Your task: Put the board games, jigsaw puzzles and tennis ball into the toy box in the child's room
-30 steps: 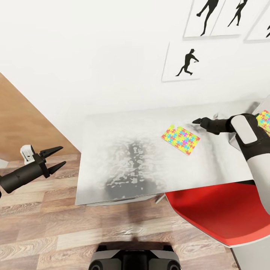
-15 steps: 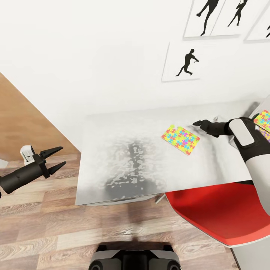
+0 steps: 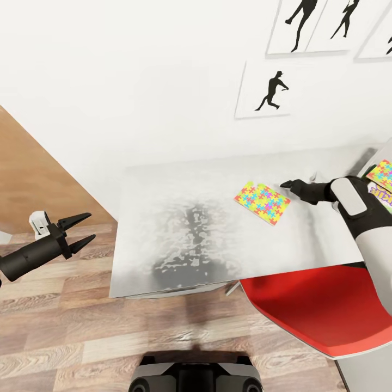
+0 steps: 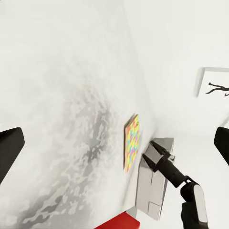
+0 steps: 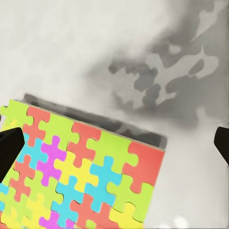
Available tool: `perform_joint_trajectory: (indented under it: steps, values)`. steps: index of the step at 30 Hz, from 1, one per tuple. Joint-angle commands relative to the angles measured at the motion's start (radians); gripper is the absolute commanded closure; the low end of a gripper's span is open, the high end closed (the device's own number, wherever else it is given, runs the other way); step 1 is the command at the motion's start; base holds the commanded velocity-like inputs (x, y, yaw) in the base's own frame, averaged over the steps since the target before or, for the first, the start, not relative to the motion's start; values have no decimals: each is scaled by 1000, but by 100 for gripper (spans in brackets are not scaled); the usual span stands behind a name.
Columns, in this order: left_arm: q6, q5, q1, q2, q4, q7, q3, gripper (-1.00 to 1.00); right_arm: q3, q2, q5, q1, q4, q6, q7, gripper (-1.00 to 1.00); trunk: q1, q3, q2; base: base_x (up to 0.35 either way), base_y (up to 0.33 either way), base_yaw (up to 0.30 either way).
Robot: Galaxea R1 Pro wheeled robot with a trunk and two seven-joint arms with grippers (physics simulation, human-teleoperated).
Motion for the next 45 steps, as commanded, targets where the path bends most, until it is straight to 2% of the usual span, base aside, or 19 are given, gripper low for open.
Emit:
perform_joint_trajectory:
  steps: [1,20,31,39,45]
  values:
    - [3,11,-1,0,-1,10,1,-100,5,-1,-11,-1,-1,0,-9,-100,1,-1,-2,0,0,0]
    - [4,11,1,2,-1,10,1,-100,6,0,-11,20,4,1,-8,-100,1,-1,-2,0,0,3]
    - [4,10,1,3,0,10,1,-100,6,0,-13,21,5,3,-7,-100,1,-1,-2,0,0,87]
    - [4,10,1,4,0,9,1,-100,6,-1,-12,22,5,4,48,-100,1,0,-2,0,0,215]
    - [5,10,1,4,-1,9,1,-100,5,-3,-11,21,5,4,65,-100,1,2,-2,0,0,194]
